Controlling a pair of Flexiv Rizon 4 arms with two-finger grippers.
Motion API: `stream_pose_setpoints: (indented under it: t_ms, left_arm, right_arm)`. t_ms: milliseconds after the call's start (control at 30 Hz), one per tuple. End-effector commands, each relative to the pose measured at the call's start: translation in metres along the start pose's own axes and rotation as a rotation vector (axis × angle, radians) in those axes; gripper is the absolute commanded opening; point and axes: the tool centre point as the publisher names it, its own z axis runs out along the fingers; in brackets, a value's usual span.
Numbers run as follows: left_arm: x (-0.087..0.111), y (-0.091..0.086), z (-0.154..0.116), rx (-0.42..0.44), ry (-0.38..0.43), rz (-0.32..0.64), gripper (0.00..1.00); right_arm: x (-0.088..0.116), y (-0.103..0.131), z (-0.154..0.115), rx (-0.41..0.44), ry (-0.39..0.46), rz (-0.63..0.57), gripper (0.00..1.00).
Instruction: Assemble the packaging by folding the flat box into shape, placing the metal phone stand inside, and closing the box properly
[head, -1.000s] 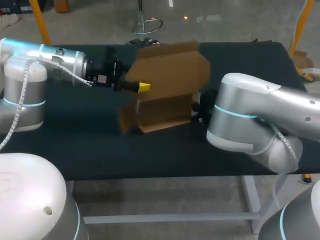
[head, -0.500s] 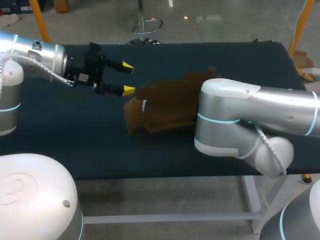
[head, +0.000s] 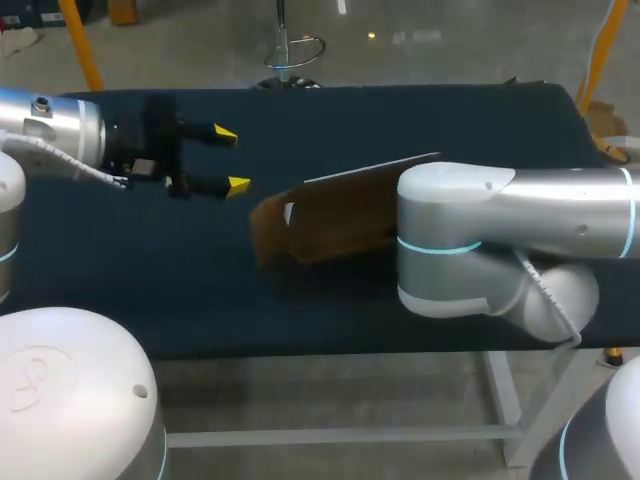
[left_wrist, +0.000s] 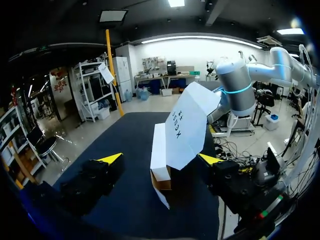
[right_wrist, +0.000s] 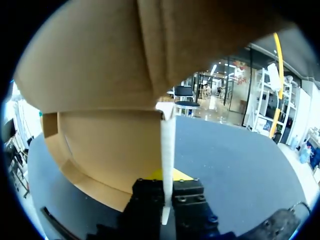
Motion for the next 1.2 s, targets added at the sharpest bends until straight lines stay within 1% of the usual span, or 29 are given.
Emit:
stream_pose_setpoints:
  t_ms: [33, 167, 233, 300, 333, 367, 400, 433, 500, 533, 600, 767, 867, 933, 967, 1033, 1067, 1100, 1133, 1200]
  left_arm:
    - [0.008, 0.002, -0.014, -0.006, -0.099, 0.0, 1.0]
    - [0.008, 0.003, -0.021, -0.023, -0.108, 0.021, 1.0]
    - [0.007, 0.003, -0.023, -0.041, -0.09, 0.038, 1.0]
    - [0.007, 0.004, -0.025, -0.053, -0.038, 0.053, 1.0]
    - [0.008, 0.004, -0.026, -0.056, -0.015, 0.058, 1.0]
    - [0.009, 0.005, -0.027, -0.062, 0.024, 0.067, 1.0]
    - [0.01, 0.006, -0.028, -0.072, 0.041, 0.07, 1.0]
    - [0.011, 0.007, -0.028, -0.086, 0.071, 0.073, 1.0]
    - [0.014, 0.009, -0.029, -0.109, 0.116, 0.08, 1.0]
    - [0.015, 0.01, -0.029, -0.121, 0.143, 0.082, 1.0]
    - [0.017, 0.013, -0.03, -0.14, 0.174, 0.084, 1.0]
    - [0.02, 0.017, -0.033, -0.187, 0.221, 0.087, 1.0]
    - [0.021, 0.018, -0.036, -0.21, 0.248, 0.092, 1.0]
    - [0.021, 0.017, -0.038, -0.227, 0.278, 0.095, 1.0]
    - [0.021, 0.018, -0.04, -0.236, 0.294, 0.091, 1.0]
    - [0.021, 0.019, -0.045, -0.243, 0.336, 0.055, 1.0]
    - [0.021, 0.019, -0.045, -0.243, 0.336, 0.055, 1.0]
    - [0.021, 0.019, -0.045, -0.243, 0.336, 0.055, 1.0]
    - [0.021, 0.019, -0.045, -0.243, 0.336, 0.055, 1.0]
    - [0.021, 0.019, -0.045, -0.243, 0.336, 0.055, 1.0]
  right_arm:
    - [-0.013, 0.001, -0.003, 0.003, 0.133, 0.001, 0.0]
    - [-0.016, 0.002, -0.003, 0.017, 0.201, -0.003, 0.0]
    - [-0.017, 0.003, -0.003, 0.026, 0.227, -0.006, 0.0]
    - [-0.017, 0.003, -0.003, 0.034, 0.267, -0.009, 0.0]
    - [-0.018, 0.003, -0.003, 0.043, 0.26, -0.015, 0.0]
    - [-0.018, 0.004, -0.003, 0.051, 0.269, -0.021, 0.0]
    - [-0.018, 0.004, -0.004, 0.05, 0.285, -0.02, 0.0]
    - [-0.018, 0.005, -0.004, 0.058, 0.283, -0.026, 0.0]
    - [-0.018, 0.005, -0.005, 0.065, 0.321, -0.027, 0.0]
    - [-0.018, 0.005, -0.005, 0.075, 0.321, -0.033, 0.0]
    - [-0.018, 0.006, -0.005, 0.08, 0.352, -0.034, 0.0]
    - [-0.017, 0.006, -0.004, 0.105, 0.404, -0.045, 0.0]
    - [-0.015, 0.007, -0.003, 0.131, 0.436, -0.053, 0.0]
    - [-0.015, 0.007, -0.002, 0.153, 0.477, -0.053, 0.0]
    - [-0.014, 0.007, -0.002, 0.175, 0.471, -0.055, 0.0]
    - [-0.013, 0.006, 0.0, 0.224, 0.493, -0.046, 0.0]
    - [-0.014, 0.005, 0.001, 0.257, 0.483, -0.042, 0.0]
    - [-0.015, 0.004, 0.002, 0.283, 0.494, -0.026, 0.0]
    - [-0.018, 0.003, 0.002, 0.296, 0.499, -0.016, 0.0]
    - [-0.018, 0.003, 0.002, 0.296, 0.499, -0.016, 0.0]
